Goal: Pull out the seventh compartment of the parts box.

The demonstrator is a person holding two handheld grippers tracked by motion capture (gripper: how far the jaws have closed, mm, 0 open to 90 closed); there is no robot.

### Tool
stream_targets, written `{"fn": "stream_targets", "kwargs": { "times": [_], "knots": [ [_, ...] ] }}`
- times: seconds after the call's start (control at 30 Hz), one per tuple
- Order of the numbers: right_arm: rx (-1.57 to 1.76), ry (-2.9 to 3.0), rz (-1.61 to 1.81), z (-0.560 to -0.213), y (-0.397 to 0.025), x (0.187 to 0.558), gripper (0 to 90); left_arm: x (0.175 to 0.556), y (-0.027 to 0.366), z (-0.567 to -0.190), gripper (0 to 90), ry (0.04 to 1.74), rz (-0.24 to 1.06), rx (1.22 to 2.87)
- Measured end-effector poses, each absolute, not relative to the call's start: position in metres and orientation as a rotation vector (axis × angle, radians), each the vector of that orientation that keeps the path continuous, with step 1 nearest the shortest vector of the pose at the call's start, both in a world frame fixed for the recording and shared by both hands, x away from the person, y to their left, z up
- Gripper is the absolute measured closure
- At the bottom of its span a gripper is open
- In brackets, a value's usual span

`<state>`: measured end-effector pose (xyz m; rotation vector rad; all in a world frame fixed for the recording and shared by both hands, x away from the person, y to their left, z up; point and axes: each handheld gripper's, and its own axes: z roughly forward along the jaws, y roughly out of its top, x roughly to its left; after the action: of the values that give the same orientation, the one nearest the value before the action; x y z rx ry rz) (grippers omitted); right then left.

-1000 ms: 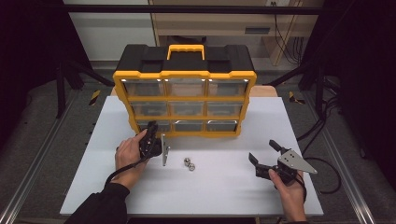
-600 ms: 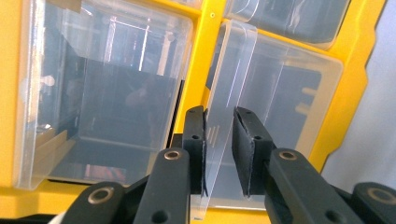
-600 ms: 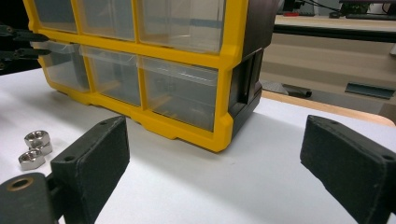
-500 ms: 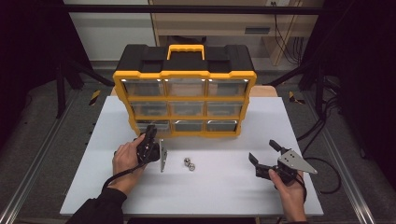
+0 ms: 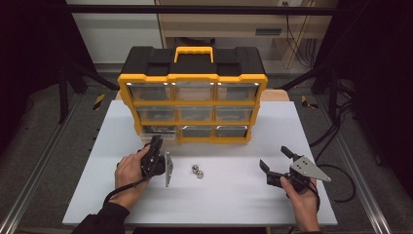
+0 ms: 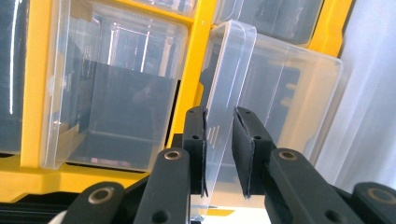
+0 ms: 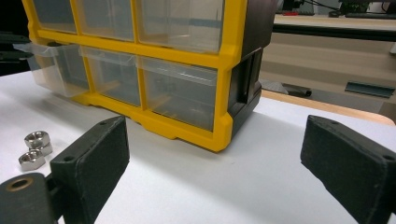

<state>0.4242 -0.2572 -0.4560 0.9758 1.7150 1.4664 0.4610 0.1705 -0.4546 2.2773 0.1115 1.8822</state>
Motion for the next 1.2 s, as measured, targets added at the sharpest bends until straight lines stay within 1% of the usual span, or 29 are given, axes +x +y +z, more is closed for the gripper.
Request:
{"fn": "stream_targets", "kwargs": {
  "times": [0.6,0.8,0.87,1.2],
  "knots": [
    [0.973,1.711,1.461,-0.456,-0.258,0.424,8.1,0.447,0.172,-0.457,74.6,0.08,1.898,2.263],
    [0.978,1.714,1.465,-0.456,-0.257,0.424,8.0,0.441,0.171,-0.458,74.2,0.047,1.906,2.247],
    [0.966,1.711,1.461,-0.456,-0.257,0.424,8.0,0.439,0.169,-0.457,74.2,0.054,1.906,2.263],
    [0.969,1.712,1.464,-0.456,-0.257,0.424,8.0,0.435,0.171,-0.458,73.8,0.061,1.899,2.241]
  ]
}}
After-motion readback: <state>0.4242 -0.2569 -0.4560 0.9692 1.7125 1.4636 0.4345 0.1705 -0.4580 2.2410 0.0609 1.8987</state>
